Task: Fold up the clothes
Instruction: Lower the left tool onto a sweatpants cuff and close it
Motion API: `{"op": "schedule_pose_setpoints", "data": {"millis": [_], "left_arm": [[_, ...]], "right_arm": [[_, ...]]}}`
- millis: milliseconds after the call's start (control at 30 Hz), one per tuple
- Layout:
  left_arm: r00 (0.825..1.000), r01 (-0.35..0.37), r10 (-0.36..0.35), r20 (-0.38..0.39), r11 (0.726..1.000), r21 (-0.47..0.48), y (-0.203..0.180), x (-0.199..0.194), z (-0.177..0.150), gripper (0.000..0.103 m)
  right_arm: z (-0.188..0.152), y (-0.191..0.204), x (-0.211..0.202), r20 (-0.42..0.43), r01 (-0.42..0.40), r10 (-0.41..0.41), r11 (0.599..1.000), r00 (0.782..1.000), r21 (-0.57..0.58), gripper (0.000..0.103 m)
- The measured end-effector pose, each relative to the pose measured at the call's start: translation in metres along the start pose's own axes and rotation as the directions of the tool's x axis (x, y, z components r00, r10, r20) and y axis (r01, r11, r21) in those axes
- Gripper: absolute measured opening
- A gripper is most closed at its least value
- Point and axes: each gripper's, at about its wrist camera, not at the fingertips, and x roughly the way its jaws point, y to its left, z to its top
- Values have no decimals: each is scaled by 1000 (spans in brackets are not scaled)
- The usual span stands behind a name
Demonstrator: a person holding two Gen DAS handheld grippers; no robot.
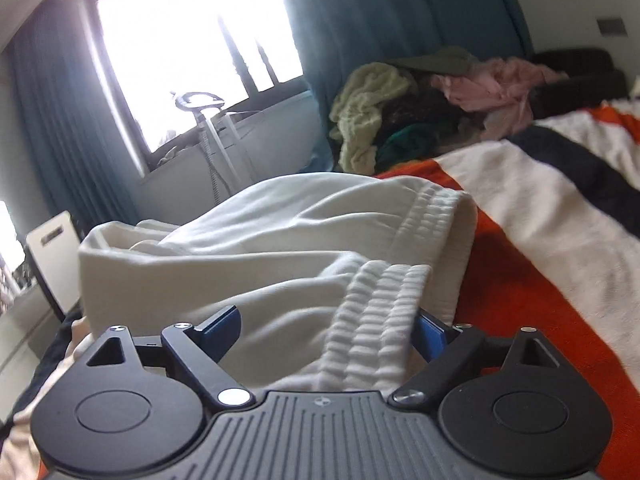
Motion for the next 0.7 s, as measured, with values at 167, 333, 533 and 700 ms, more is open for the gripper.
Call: {"op": "schedule_pose_setpoints", "data": {"millis": [167,333,533,700], "left_arm": [[999,-38,36,26,997,64,-13,12,17,51],[995,8,0,101,997,-73,24,-29,37,22],[955,-2,31,295,995,-99,95,-118,55,16],[927,34,70,368,962,-269,162,-210,37,16]], "right_arm": [[-4,-2,4,-9,2,-2,1000,1000,2,89],[-7,-2,9,-11,20,-20,999,1000,-30,89],[-6,-4,-1,27,26,-25,999,999,-39,88],[-10,-8,-16,44,42,-40,998,998,-52,89]]}}
